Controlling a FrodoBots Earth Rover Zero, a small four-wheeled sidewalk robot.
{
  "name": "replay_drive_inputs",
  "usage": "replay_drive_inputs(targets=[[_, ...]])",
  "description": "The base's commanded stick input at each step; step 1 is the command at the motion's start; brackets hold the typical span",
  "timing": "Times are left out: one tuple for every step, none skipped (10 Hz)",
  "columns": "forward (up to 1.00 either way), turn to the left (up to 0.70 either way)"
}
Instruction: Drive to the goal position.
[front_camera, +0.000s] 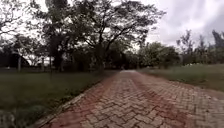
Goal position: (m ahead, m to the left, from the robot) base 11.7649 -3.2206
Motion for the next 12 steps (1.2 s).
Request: replay_drive_inputs(targets=[[0.7, 0.01], [0.7, 0.01], [0.7, 0.01], [0.7, 0.01], [0.7, 0.01], [0.7, 0.01], [0.7, -0.04], [0.7, -0.22], [0.7, -0.34], [0.7, -0.34], [0.7, -0.34], [0.7, -0.34]])
